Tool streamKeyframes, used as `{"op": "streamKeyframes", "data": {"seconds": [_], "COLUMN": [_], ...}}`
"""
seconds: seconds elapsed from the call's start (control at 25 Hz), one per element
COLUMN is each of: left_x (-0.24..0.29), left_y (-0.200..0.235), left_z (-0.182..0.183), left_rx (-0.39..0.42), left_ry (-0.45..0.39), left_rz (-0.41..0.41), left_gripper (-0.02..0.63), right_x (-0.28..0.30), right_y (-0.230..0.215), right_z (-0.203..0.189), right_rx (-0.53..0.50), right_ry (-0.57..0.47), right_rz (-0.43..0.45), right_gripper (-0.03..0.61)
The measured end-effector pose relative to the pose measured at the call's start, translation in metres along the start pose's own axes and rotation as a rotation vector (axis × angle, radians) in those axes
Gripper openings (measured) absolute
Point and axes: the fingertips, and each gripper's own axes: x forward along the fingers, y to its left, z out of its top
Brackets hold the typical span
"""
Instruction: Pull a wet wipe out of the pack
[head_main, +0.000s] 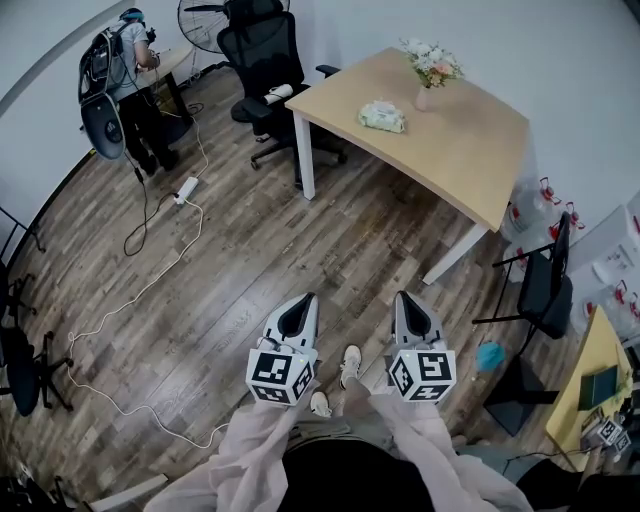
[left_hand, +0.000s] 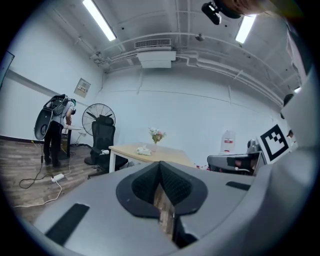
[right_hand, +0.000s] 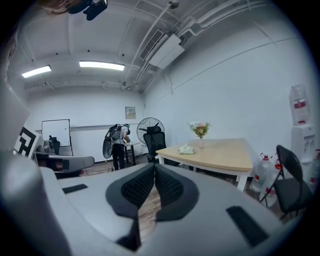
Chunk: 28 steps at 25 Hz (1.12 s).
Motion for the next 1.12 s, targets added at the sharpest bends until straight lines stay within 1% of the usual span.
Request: {"op": "streamKeyframes", "data": {"seconds": [0.4,0.68,0.88,1.12], "left_x": [0.063,0.108,0.134,0.161], "left_y": [0.009,0.010,0.008,0.000], "left_z": [0.008,0.015,0.017,0.016], "left_rx": [-0.011,-0.001,0.001,0.000], "left_ry": [0.005,0.002,0.002,0.001], "left_rz": [0.005,0.005,0.010,0.018], "left_gripper": [0.012,0.012,0.012,0.012], "right_x": [0.055,0.091,0.108,0.123], "right_y": [-0.034,-0.062,-0.079,-0.107], "right_z": [0.010,0.019,0.028,0.026], "right_rx": [0.000,-0.007,-0.022,-0.009], "right_ry": [0.017,0.020,0.002,0.015], "right_rz": [0.014,0.016,0.031,0.030], "right_gripper": [0.013,0.014,0.013,0.014]}}
